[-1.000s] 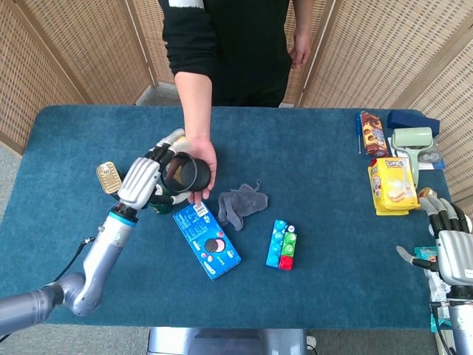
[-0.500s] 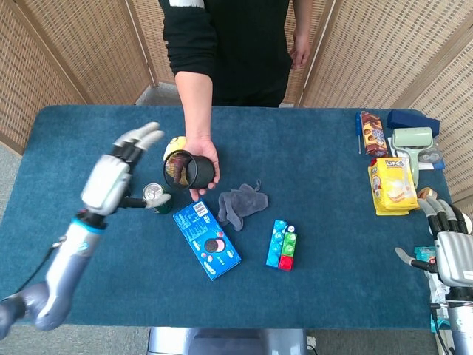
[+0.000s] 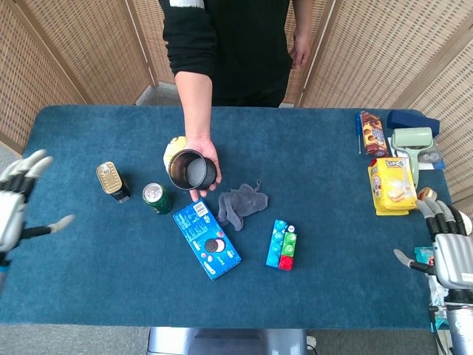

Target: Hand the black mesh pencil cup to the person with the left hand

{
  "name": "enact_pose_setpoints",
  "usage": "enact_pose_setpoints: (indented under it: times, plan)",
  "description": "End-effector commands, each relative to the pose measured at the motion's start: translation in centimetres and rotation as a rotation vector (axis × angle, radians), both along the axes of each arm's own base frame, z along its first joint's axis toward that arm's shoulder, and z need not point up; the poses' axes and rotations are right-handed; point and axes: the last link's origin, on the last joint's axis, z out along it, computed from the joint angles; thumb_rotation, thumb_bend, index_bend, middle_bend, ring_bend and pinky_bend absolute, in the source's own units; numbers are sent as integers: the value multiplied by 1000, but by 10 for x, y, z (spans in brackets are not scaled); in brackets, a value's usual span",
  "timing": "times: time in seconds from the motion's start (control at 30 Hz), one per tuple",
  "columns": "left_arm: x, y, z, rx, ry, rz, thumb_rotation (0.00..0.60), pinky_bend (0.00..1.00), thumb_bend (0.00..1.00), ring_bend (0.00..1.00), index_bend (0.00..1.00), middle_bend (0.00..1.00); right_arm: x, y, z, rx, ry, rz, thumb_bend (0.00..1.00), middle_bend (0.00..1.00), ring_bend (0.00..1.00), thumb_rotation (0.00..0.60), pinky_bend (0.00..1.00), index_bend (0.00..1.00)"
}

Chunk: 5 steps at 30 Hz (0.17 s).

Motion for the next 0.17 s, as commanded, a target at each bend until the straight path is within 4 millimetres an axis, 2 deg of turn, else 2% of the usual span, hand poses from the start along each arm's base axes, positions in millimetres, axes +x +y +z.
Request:
enact_pose_setpoints:
  times: [0.03,0.17]
  plan:
    - [-40,-29,4,24,5,120,550,59,73,0,0,0,1,1,-1,-1,7,1,0,0,42,491,37,44]
    - [-62,-53,-1,21,10,204,599,50,73,0,0,0,2,1,-4,0,19,5,0,0,41,487,37,44]
